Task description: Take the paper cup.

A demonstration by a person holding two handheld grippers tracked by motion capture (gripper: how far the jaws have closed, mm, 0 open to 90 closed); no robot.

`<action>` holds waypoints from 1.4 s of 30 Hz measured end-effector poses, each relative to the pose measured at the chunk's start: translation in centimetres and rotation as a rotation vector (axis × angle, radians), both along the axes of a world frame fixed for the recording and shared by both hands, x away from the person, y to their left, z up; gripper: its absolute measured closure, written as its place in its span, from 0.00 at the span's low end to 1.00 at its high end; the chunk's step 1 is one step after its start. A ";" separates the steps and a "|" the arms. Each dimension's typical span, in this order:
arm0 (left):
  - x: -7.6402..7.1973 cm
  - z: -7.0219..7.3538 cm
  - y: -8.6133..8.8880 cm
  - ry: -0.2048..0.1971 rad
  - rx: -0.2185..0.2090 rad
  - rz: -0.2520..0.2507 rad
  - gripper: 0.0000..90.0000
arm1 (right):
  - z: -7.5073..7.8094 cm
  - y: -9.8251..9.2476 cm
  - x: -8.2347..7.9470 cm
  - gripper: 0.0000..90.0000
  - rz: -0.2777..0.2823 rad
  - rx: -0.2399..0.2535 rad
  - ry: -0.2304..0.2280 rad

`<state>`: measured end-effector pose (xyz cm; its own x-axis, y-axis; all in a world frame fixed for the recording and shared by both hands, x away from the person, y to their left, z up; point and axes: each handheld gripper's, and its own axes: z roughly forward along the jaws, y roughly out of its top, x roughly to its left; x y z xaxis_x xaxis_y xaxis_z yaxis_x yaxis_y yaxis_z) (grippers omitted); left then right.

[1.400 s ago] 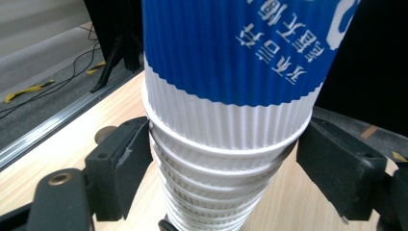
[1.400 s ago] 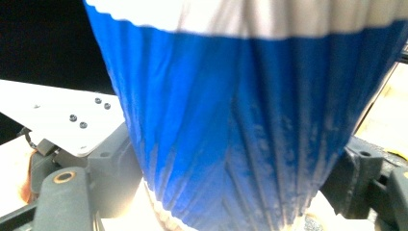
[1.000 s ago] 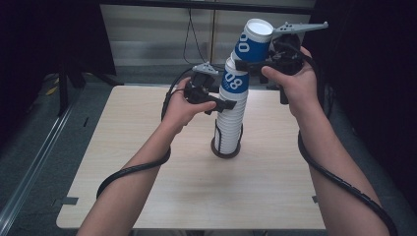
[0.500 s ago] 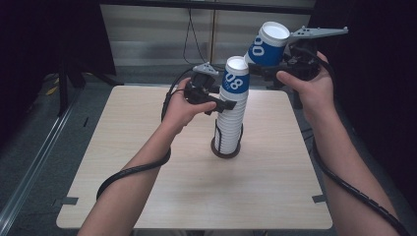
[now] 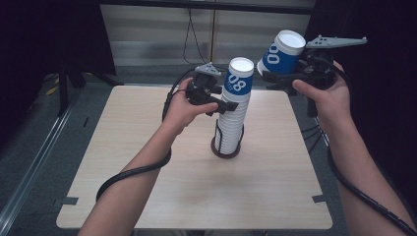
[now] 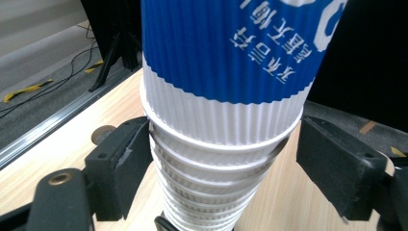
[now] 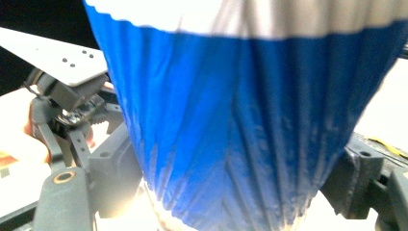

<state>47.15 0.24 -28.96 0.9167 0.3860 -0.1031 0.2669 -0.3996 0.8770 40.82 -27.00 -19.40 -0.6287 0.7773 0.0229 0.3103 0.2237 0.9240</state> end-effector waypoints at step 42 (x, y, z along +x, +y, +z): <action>-2.4 -3.9 3.9 0.057 0.018 -0.005 0.17 | -6.0 -1.6 -3.3 0.23 0.077 -0.076 0.065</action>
<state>44.75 4.13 -32.82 0.9115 0.3836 -0.1487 0.3145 -0.4165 0.8530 37.57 -28.61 -25.43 -0.6857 0.7278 0.0090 0.3486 0.3175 0.8819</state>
